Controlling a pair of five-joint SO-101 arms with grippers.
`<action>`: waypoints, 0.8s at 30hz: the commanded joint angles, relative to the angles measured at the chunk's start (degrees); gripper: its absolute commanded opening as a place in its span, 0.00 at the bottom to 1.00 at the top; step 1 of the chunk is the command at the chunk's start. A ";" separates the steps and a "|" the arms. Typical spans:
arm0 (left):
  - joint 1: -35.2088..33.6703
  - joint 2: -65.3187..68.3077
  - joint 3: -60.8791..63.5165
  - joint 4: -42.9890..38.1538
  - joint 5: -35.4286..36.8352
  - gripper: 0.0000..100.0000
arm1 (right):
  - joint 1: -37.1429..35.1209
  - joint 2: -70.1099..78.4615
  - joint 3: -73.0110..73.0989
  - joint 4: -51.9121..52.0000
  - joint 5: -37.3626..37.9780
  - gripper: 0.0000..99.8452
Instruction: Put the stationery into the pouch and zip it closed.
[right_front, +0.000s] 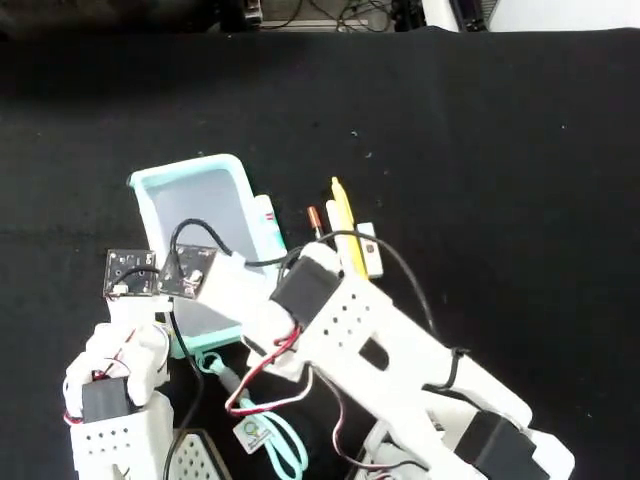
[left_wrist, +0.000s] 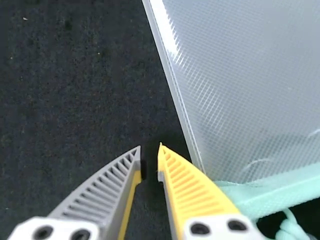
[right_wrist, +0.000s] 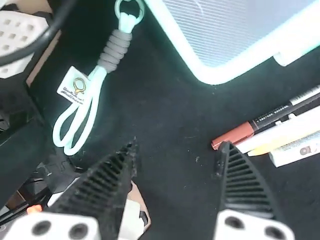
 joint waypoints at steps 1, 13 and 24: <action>-0.22 -0.26 0.84 0.18 -0.35 0.08 | 2.02 -0.22 -2.86 0.00 -0.09 0.26; -47.60 -0.26 0.84 -10.46 -0.09 0.08 | 3.78 -0.22 7.96 -7.65 -2.37 0.26; -60.97 -0.18 0.84 -19.96 -0.53 0.08 | -6.95 -0.22 20.26 -19.08 -2.46 0.26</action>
